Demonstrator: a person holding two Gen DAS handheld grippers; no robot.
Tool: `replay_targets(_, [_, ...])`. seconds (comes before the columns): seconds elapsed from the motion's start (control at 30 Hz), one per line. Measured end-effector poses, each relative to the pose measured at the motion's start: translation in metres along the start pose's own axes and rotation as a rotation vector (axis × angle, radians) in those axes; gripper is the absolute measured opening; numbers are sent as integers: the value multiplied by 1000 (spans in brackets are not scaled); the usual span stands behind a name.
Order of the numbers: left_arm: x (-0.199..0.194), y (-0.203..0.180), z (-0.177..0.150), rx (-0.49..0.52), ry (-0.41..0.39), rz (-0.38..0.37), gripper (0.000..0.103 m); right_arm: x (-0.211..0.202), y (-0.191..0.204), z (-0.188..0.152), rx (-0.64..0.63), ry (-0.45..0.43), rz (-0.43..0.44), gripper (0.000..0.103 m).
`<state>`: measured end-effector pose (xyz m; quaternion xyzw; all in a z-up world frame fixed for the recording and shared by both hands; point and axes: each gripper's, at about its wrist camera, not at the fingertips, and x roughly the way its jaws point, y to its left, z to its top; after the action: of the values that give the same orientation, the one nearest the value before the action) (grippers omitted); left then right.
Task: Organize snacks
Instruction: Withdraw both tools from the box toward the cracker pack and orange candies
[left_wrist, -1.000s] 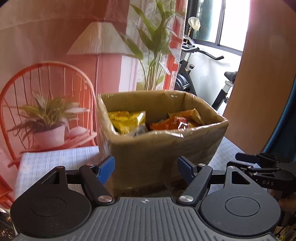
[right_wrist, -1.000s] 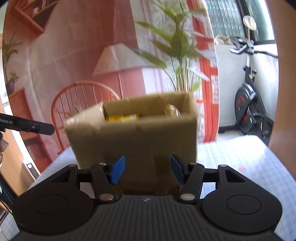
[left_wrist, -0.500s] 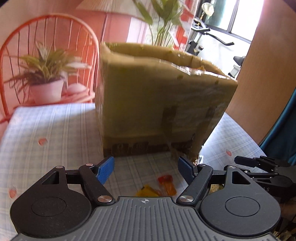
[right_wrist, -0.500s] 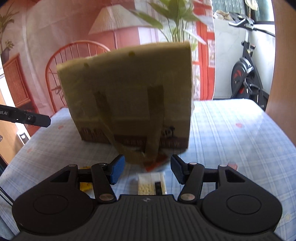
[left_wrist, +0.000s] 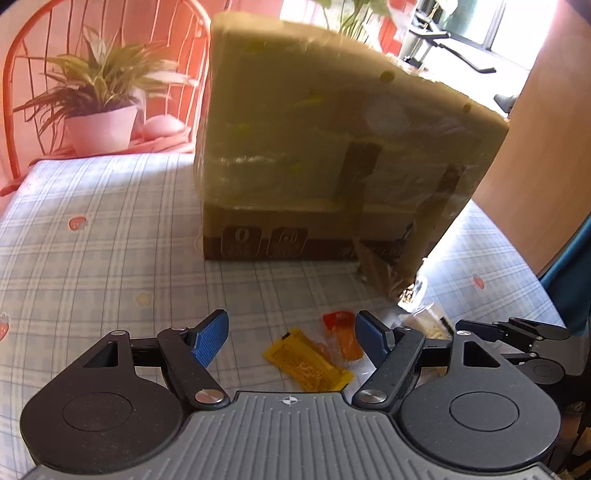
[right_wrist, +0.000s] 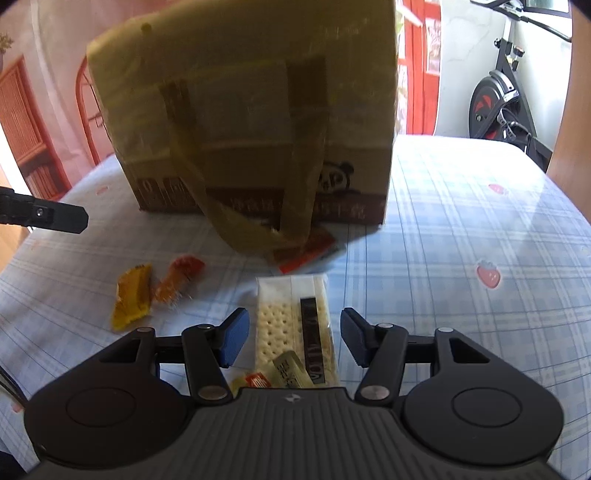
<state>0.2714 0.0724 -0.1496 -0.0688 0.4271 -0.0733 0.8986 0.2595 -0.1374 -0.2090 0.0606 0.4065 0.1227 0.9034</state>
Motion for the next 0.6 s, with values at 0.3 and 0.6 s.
replay_targets(0.3, [13, 1, -9, -49, 38, 29, 78, 11, -5, -7, -4, 5, 8, 54])
replay_targets(0.6, [25, -6, -28, -106, 62, 43, 74, 7, -18, -15, 36, -62, 10, 51])
